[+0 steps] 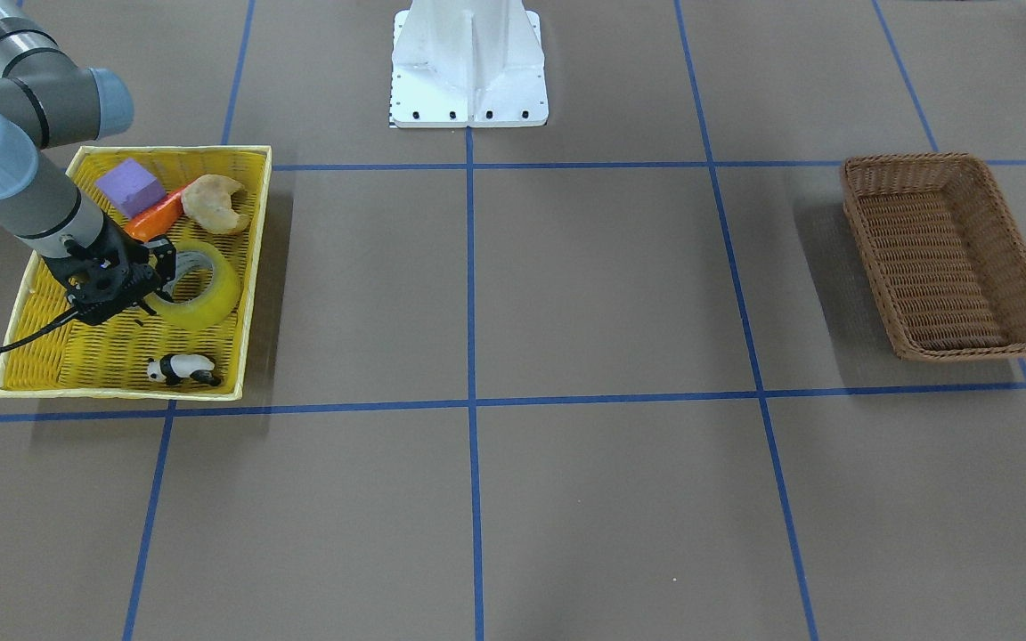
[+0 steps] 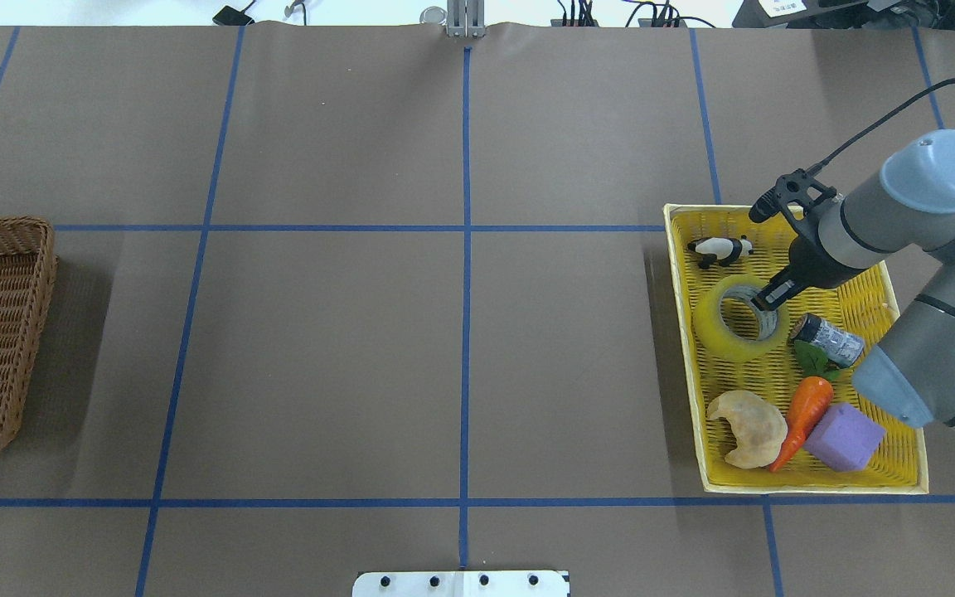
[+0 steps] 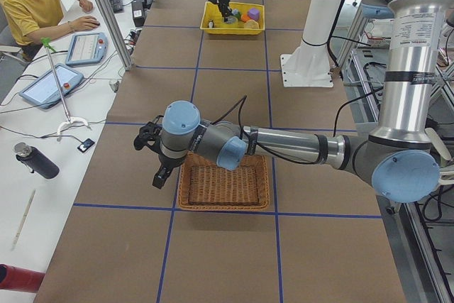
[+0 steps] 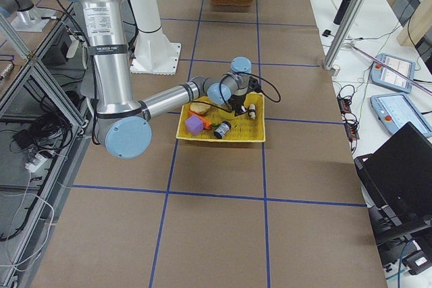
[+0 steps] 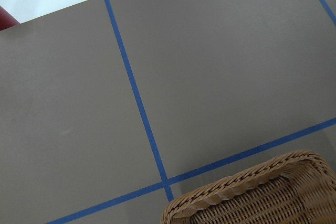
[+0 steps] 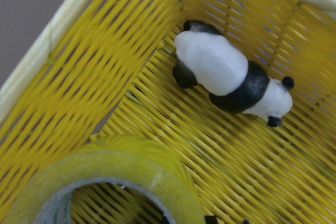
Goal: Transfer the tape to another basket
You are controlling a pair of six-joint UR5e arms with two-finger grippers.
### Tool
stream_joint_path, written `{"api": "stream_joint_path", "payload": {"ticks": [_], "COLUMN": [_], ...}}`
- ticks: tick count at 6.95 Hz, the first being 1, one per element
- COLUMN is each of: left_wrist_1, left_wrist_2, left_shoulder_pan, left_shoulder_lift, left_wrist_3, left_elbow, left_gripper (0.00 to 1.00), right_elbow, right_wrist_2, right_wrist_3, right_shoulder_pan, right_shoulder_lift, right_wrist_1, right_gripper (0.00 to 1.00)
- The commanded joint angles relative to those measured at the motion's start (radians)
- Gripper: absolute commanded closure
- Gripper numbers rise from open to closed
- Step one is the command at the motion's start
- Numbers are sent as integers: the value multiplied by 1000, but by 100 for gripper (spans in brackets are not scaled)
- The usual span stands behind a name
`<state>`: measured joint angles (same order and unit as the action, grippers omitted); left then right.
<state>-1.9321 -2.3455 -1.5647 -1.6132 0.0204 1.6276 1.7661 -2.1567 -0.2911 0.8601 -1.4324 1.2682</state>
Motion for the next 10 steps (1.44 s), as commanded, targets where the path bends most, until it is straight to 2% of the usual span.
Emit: {"api": "stream_joint_path", "payload": {"ticks": [1,3,5,6,7,8,10], "left_wrist_1": [-7,-7,-45,-86,-131,-216,-409], "left_wrist_2": [0,0,-2,-2,-2,-2,-3], "left_shoulder_pan": [0,0,2,11,46,113,246], "left_shoulder_lift": [2,6,4,-2,-8,-22,-74], "left_wrist_3": [-2,-2,-13,-31,-63,-176,-522], "left_elbow": [0,6,12,12,14,15,15], "left_gripper": [2,2,2,2,2,2,2], "right_elbow": [35,35,13,13,15,15,7], "right_wrist_2": [-64,-63,-51,-8,67,196,387], "right_wrist_3": [0,-41,-246,-364,-470,-573,-678], "right_shoulder_pan": [126,146,95,44,-28,-120,-246], "right_shoulder_lift": [9,122,272,335,392,455,542], "right_wrist_1": [3,7,2,-4,-7,-7,-7], "right_gripper": [100,100,100,100,100,100,100]}}
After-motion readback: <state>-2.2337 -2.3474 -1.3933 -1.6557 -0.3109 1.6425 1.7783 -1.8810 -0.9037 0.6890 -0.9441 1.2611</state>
